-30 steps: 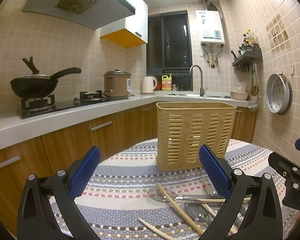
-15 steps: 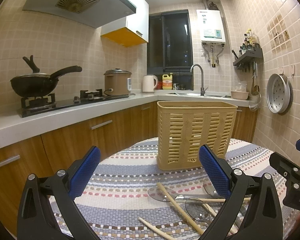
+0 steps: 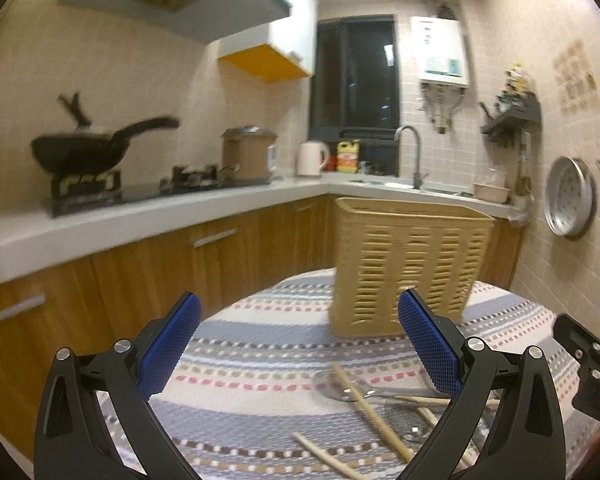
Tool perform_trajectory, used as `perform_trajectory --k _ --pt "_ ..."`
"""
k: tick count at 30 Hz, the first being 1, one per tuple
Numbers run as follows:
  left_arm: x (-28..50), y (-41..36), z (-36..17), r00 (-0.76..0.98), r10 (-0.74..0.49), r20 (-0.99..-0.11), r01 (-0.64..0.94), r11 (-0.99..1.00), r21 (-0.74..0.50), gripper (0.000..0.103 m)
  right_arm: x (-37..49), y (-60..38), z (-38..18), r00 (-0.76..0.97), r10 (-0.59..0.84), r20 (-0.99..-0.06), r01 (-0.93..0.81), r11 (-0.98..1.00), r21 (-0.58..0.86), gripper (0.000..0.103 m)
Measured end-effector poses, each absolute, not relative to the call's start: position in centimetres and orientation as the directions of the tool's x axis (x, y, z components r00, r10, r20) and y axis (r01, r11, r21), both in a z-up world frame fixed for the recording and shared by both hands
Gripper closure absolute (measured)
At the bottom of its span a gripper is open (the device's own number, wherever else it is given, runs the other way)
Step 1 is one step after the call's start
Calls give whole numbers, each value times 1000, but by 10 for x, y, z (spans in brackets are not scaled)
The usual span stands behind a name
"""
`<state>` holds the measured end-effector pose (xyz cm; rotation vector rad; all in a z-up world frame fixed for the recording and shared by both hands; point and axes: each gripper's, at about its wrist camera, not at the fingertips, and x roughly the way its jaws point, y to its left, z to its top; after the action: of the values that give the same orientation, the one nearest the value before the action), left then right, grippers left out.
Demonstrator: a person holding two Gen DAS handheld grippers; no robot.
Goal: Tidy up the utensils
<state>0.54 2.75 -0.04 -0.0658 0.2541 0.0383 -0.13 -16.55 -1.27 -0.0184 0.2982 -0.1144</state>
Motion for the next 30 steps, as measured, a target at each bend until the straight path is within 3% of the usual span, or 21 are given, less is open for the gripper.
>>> perform_trajectory --k 6,9,14,18,20,21,24,28,30 --pt "6 69 9 895 47 -443 -116 985 -130 14 0 -180 -15 950 -109 -294 136 988 73 7" --pt "1 76 5 814 -14 -580 -90 985 -150 25 6 -187 -16 939 -106 -327 146 984 100 7" --pt "-22 67 -6 694 -156 -703 -1 976 -217 28 21 -193 -9 895 -93 -435 127 991 49 9" --pt "-33 46 -25 545 -333 -769 71 933 -353 34 40 -201 12 850 -23 -527 48 998 34 26" --pt "-32 37 -40 482 -385 -787 69 912 -404 39 59 -208 22 799 39 -600 4 998 69 39" --pt "-30 33 -45 459 -390 -798 54 909 -414 45 72 -210 23 757 89 -647 -31 994 100 39" --pt "-25 30 -57 442 -368 -818 -9 910 -415 46 106 -207 11 609 215 -764 -120 977 179 41" --pt "-20 36 -62 447 -348 -824 -78 903 -423 50 131 -195 -26 442 235 -866 -157 971 183 62" --pt "-16 38 -62 435 -346 -831 -90 902 -423 51 134 -190 -43 379 242 -893 -169 967 190 66"
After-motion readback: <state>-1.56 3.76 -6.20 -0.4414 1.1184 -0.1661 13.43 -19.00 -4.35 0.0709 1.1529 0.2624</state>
